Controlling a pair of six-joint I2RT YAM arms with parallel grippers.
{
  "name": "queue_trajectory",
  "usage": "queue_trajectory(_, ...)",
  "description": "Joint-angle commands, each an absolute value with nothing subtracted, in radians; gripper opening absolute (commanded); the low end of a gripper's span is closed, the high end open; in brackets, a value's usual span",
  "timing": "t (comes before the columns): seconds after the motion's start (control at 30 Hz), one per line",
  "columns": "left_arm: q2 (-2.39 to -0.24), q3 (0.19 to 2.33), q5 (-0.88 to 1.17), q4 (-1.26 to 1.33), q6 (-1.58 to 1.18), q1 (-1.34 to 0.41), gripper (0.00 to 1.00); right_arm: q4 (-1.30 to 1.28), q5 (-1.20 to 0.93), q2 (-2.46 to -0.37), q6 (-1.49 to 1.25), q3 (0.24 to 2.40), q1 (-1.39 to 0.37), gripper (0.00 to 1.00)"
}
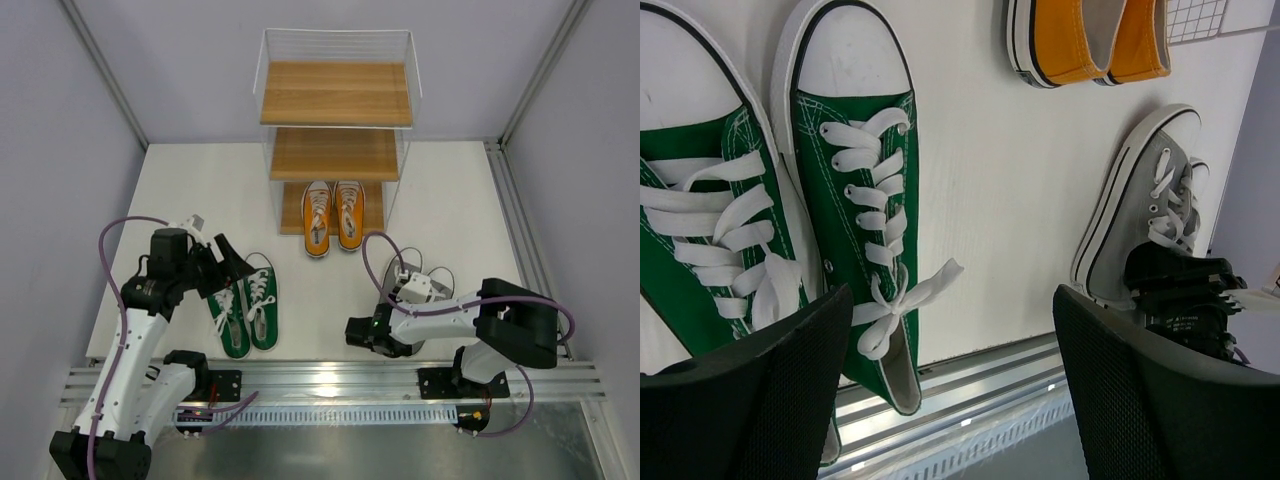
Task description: Place and organize the shoes onto the shoe shelf
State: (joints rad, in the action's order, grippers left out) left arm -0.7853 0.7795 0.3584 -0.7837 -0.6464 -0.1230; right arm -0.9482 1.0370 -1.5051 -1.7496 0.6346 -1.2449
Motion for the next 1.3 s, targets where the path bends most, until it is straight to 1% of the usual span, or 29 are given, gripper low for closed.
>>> queue_trajectory(0.0, -0.769, 0.796, 0.376, -0.799, -0.627, -0.124, 0.79, -1.052, 0.999, -1.536, -1.971, 0.652, -1.269, 0.25)
queue_trajectory(0.07, -0.767, 0.801, 0.373, -0.808, -0.623, -0.124, 0.79, -1.005, 0.974, -1.508, -1.962, 0.62, -1.27, 0.16)
queue_trajectory(0.13, -0.764, 0.802, 0.373, -0.819, -0.618, -0.123, 0.77, -0.962, 0.965, -1.474, -1.96, 0.595, -1.27, 0.04)
queue_trajectory(0.23, -0.761, 0.798, 0.376, -0.818, -0.621, -0.124, 0.75, -0.928, 0.985, -1.399, -1.908, 0.565, -1.272, 0.04)
queue_trajectory(0.37, -0.764, 0.799, 0.385, -0.807, -0.63, -0.124, 0.72, -0.933, 1.026, -1.316, -1.801, 0.612, -1.281, 0.04)
queue_trajectory(0.4, -0.764, 0.801, 0.385, -0.804, -0.63, -0.124, 0.71, -0.928, 1.029, -1.284, -1.76, 0.626, -1.292, 0.04)
queue_trajectory(0.43, -0.765, 0.81, 0.385, -0.807, -0.63, -0.123, 0.71, -0.899, 1.028, -1.269, -1.649, 0.643, -1.298, 0.04)
queue_trajectory(0.53, -0.769, 0.833, 0.367, -0.819, -0.627, -0.124, 0.69, -0.899, 1.0, -1.203, -1.499, 0.719, -1.325, 0.04)
queue_trajectory(0.73, -0.767, 0.844, 0.359, -0.816, -0.63, -0.124, 0.67, -0.881, 0.957, -1.062, -1.313, 0.767, -1.379, 0.04)
queue_trajectory(0.77, -0.767, 0.844, 0.354, -0.813, -0.632, -0.124, 0.66, -0.865, 0.942, -1.033, -1.237, 0.775, -1.396, 0.04)
queue_trajectory(0.9, -0.767, 0.845, 0.341, -0.808, -0.634, -0.124, 0.65, -0.747, 0.945, -1.008, -1.027, 0.807, -1.457, 0.04)
queue_trajectory(1.0, -0.765, 0.845, 0.33, -0.81, -0.632, -0.124, 0.65, -0.715, 0.978, -1.037, -0.913, 0.888, -1.483, 0.04)
queue_trajectory(1.13, -0.756, 0.848, 0.316, -0.818, -0.627, -0.124, 0.65, -0.651, 1.002, -1.057, -0.76, 1.008, -1.491, 0.04)
queue_trajectory(1.27, -0.749, 0.856, 0.304, -0.825, -0.618, -0.124, 0.64, -0.502, 1.026, -1.034, -0.582, 1.045, -1.491, 0.04)
